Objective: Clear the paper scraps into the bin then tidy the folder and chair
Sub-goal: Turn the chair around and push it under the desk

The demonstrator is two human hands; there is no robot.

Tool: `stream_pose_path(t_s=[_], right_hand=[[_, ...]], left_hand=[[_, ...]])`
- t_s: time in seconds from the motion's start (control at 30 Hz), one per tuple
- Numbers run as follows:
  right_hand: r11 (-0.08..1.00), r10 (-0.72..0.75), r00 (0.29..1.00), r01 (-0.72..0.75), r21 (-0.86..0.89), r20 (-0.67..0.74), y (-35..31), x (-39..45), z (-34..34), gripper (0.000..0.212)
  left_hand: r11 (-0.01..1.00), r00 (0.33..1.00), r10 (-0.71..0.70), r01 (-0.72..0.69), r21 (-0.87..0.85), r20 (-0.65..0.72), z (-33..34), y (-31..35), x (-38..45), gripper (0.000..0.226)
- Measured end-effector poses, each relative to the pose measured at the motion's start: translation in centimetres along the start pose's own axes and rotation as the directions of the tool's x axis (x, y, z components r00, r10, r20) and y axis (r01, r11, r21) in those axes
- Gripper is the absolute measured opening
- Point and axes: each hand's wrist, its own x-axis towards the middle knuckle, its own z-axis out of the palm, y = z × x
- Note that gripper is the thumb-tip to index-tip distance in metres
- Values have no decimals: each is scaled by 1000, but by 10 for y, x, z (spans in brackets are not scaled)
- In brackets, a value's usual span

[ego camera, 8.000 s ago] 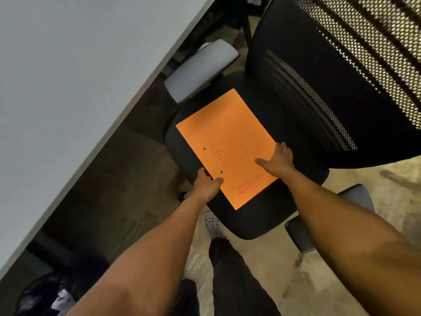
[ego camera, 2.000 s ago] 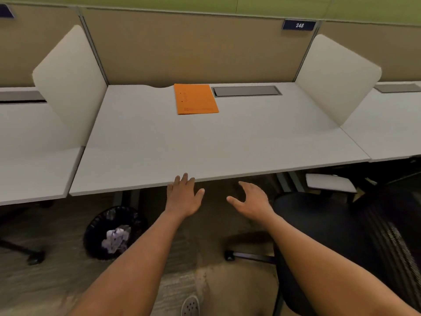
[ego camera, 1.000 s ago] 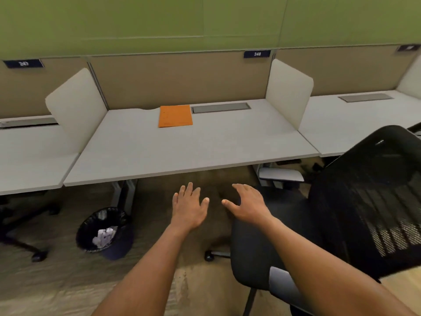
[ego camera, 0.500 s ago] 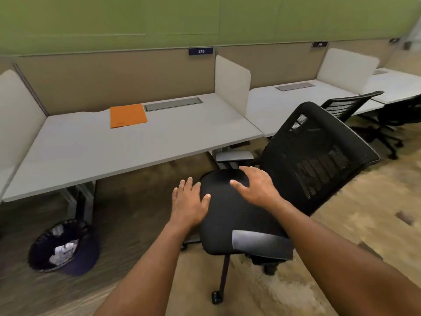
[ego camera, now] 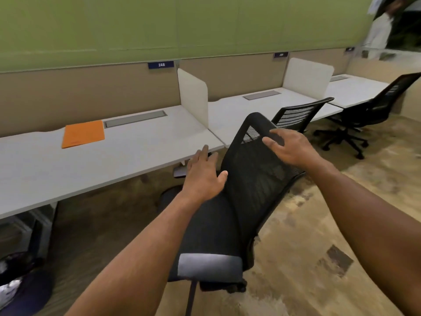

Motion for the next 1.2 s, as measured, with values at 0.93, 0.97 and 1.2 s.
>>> stream_pose_path(t_s=[0.93,0.97,1.2], right_hand=[[961,-96,942,4,278,320,178,116,70,60],[961,-83,945,-8,275,318,179,115,70,62],[957,11,972,-79,280,237,176,101,77,60]], left_hand=[[970,897,-240,237,56,371,126,201,84,107],[975,894,-220,212,63,390,121,197,75,107],[982,829,-188,173,80,527,67,161,9,83]])
